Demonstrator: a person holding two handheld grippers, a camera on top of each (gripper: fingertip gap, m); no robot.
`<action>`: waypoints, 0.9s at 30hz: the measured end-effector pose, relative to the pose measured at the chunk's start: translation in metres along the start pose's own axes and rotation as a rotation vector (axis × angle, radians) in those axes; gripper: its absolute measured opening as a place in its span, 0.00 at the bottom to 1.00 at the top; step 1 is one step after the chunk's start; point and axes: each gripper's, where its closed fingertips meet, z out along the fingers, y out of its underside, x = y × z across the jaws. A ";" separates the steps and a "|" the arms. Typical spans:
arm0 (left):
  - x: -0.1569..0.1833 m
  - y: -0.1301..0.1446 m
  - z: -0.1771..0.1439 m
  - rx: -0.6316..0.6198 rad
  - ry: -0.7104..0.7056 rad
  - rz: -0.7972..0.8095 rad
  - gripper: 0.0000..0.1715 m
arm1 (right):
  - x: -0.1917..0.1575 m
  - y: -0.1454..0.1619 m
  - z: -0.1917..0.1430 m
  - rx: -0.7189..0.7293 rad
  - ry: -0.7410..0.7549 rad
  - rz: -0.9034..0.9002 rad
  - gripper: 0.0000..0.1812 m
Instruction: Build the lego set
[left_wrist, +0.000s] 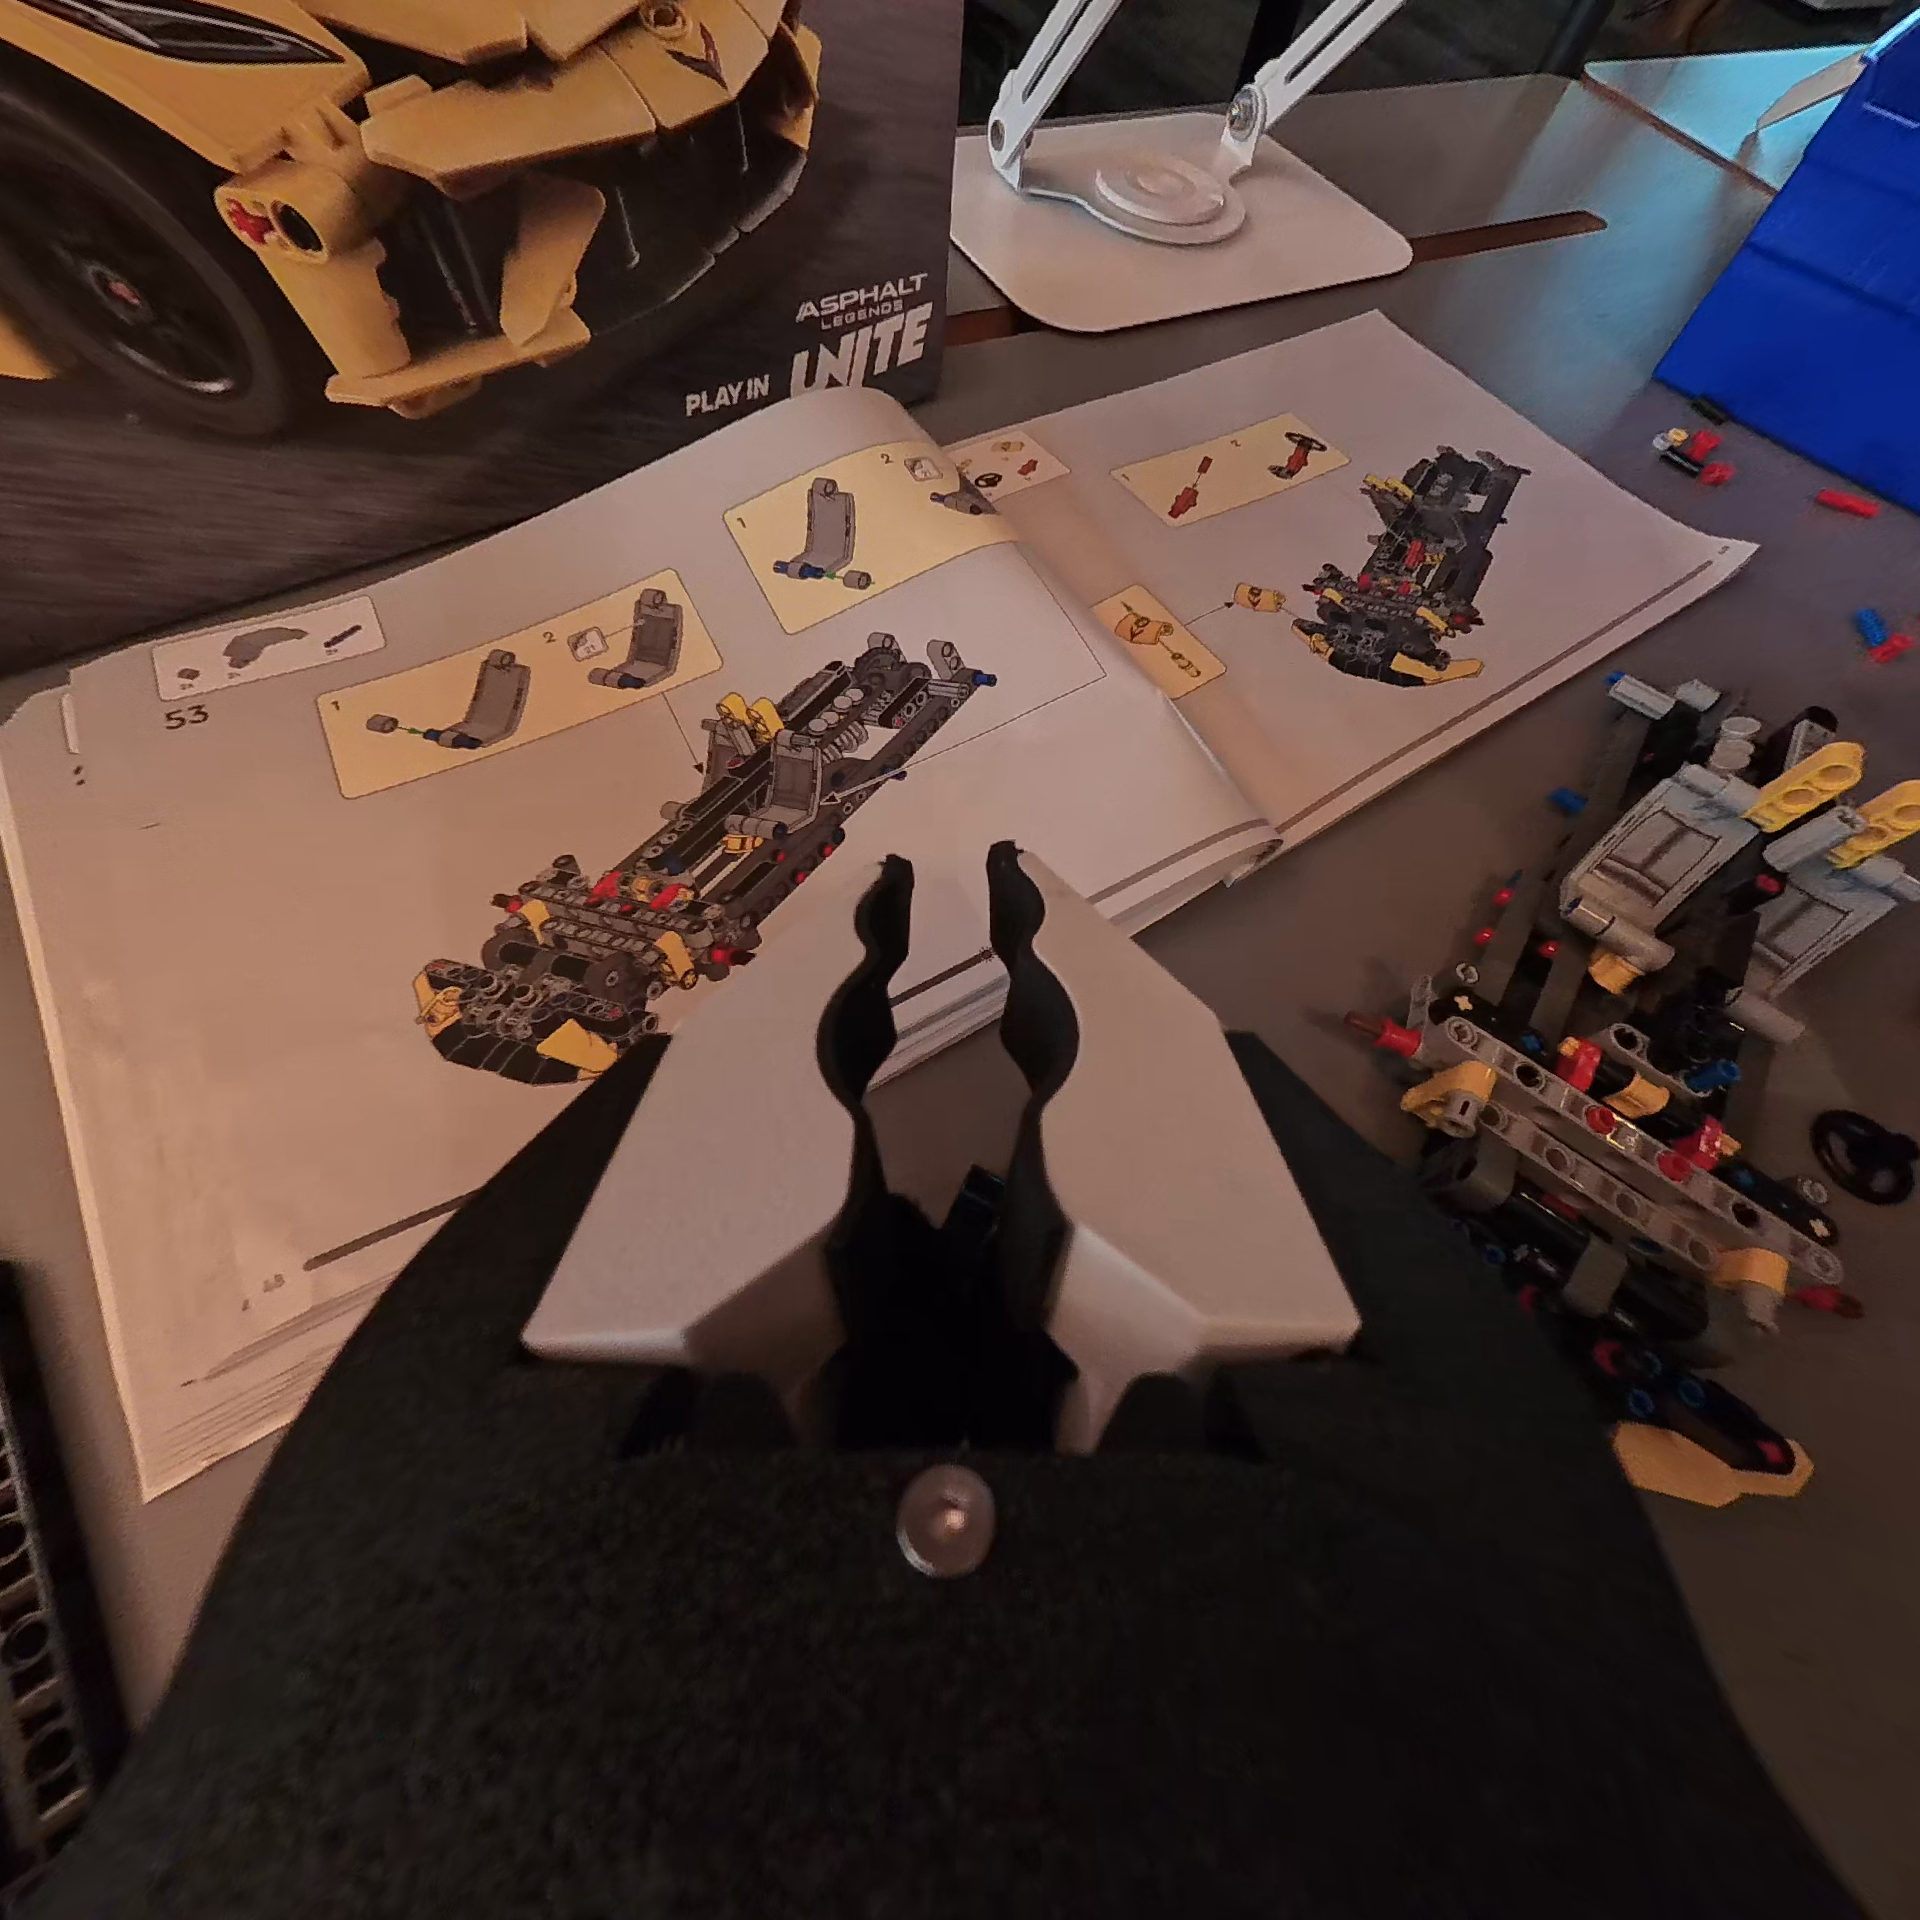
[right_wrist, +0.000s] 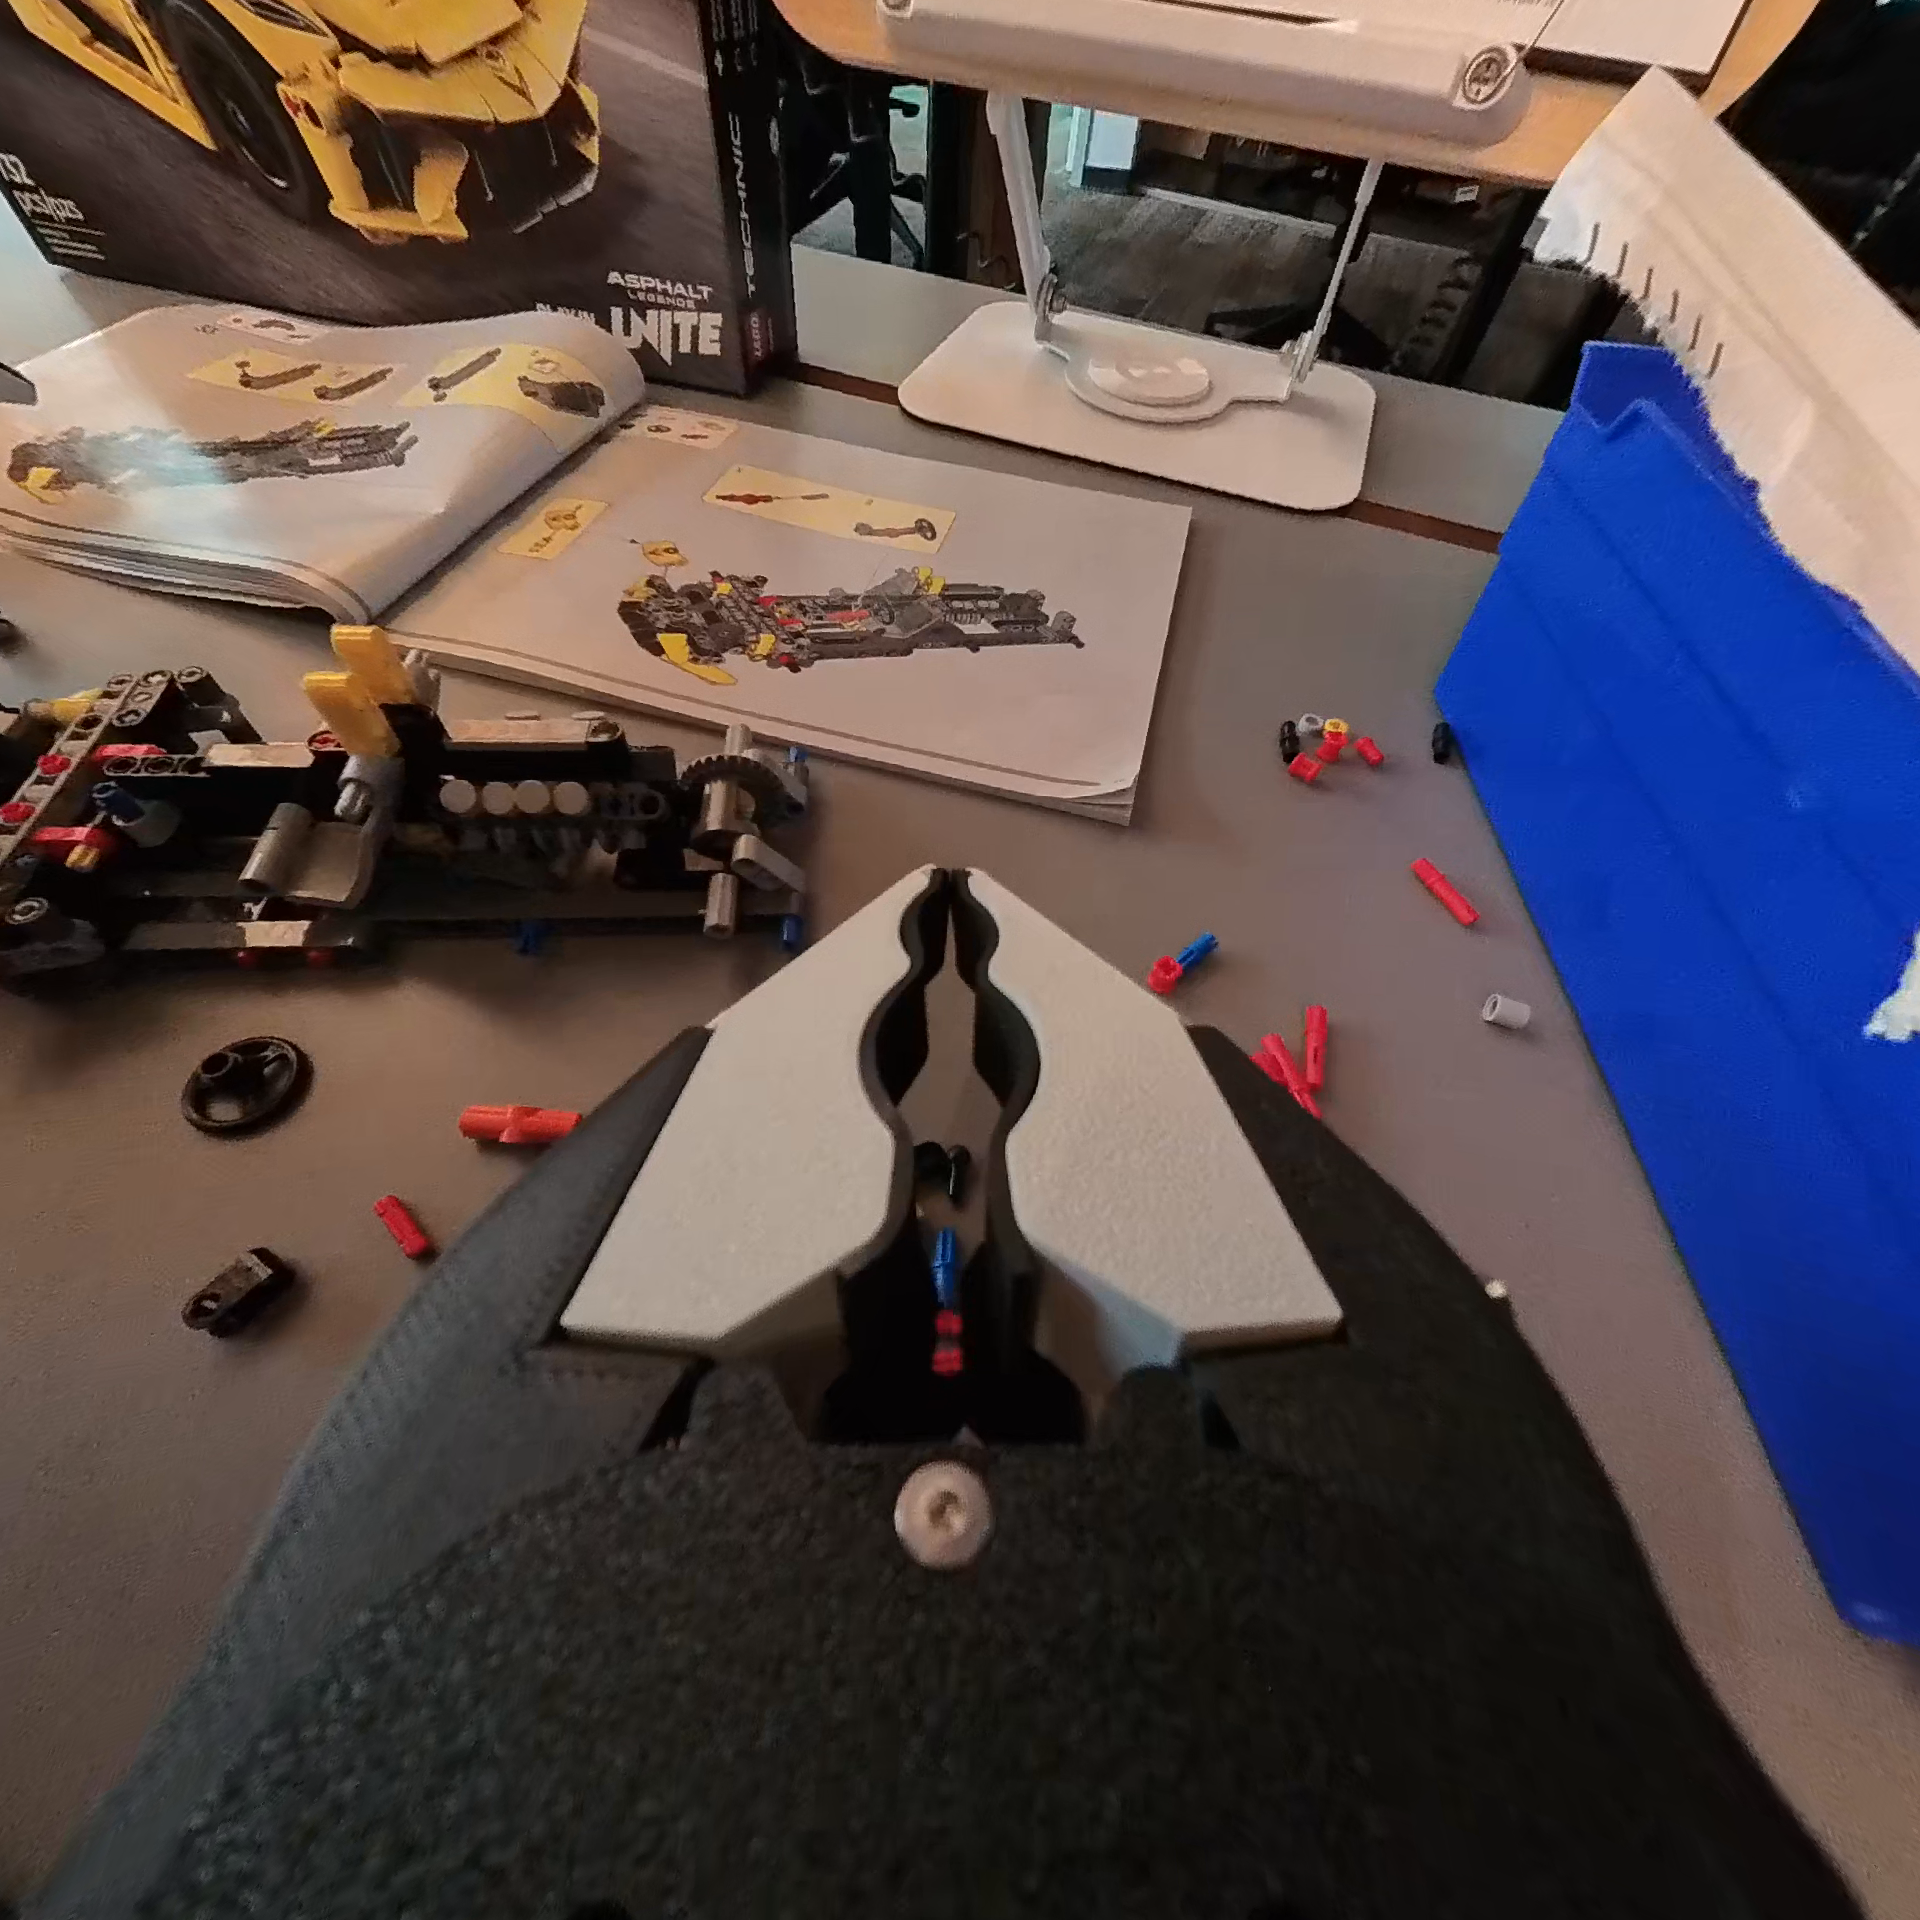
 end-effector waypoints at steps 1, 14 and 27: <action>0.000 0.000 0.000 -0.002 0.002 -0.001 0.07 | 0.000 0.000 0.000 -0.002 -0.001 -0.001 0.00; -0.001 0.002 0.001 -0.007 -0.002 0.004 0.07 | 0.000 0.000 0.000 -0.001 -0.005 0.009 0.00; -0.001 0.004 0.003 -0.016 -0.002 0.009 0.07 | -0.001 0.001 0.001 -0.003 -0.010 0.006 0.00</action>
